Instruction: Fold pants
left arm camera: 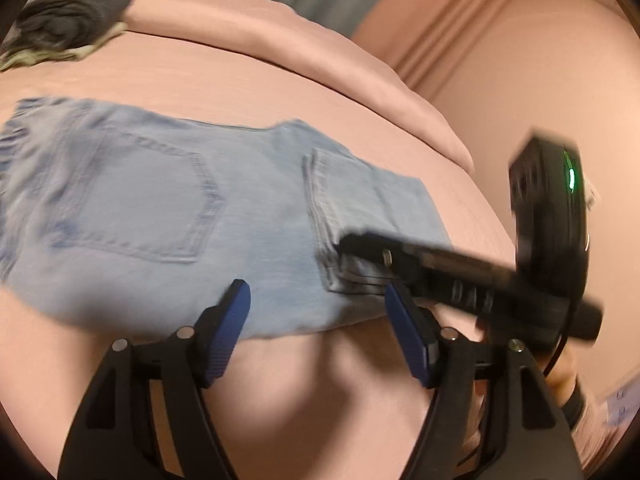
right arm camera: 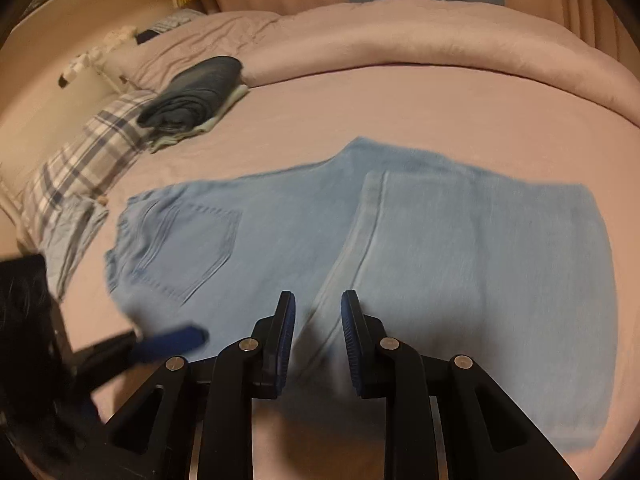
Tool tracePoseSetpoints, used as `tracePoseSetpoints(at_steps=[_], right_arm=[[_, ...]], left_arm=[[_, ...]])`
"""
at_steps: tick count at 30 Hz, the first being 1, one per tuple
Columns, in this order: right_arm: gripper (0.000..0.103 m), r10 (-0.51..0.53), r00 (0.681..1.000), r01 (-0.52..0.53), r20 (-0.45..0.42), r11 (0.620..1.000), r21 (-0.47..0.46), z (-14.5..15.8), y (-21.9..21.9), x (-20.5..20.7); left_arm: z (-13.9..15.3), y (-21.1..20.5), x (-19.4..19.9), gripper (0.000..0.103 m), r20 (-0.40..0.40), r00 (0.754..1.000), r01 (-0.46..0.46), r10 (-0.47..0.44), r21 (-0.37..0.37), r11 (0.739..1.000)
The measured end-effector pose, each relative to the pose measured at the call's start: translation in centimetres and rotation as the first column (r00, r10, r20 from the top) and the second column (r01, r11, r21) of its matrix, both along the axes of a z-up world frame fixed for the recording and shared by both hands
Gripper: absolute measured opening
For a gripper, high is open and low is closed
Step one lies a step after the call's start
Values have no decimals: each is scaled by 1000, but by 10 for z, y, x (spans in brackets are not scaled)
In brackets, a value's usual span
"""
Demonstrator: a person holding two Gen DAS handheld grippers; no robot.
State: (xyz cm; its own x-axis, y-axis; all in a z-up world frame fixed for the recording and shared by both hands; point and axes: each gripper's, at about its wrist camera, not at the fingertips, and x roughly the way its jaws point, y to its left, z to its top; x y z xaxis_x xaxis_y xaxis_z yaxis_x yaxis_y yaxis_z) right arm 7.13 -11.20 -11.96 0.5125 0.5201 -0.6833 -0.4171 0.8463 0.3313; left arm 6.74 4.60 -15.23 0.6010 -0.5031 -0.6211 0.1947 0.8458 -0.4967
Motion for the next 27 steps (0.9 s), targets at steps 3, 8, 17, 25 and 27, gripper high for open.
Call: tracePoseSetpoints(at_steps=[3, 8, 17, 25, 27], right_arm=[[25, -32, 999, 32, -13, 999, -14, -23, 4, -6], [26, -67, 998, 68, -18, 996, 57, -25, -4, -4], [29, -124, 992, 123, 23, 991, 54, -26, 1, -14], [30, -153, 988, 151, 13, 983, 103, -29, -2, -15], [30, -152, 988, 150, 12, 983, 109, -29, -2, -14]], left_arm=[[4, 12, -10, 70, -3, 1000, -31, 31, -21, 999], [3, 31, -21, 73, -51, 994, -100, 96, -68, 993], [-15, 84, -24, 76, -209, 944, -300, 256, -216, 929], [-13, 86, -6, 86, -244, 927, -343, 284, -246, 907], [-15, 88, 1, 86, -250, 924, -349, 288, -247, 904]])
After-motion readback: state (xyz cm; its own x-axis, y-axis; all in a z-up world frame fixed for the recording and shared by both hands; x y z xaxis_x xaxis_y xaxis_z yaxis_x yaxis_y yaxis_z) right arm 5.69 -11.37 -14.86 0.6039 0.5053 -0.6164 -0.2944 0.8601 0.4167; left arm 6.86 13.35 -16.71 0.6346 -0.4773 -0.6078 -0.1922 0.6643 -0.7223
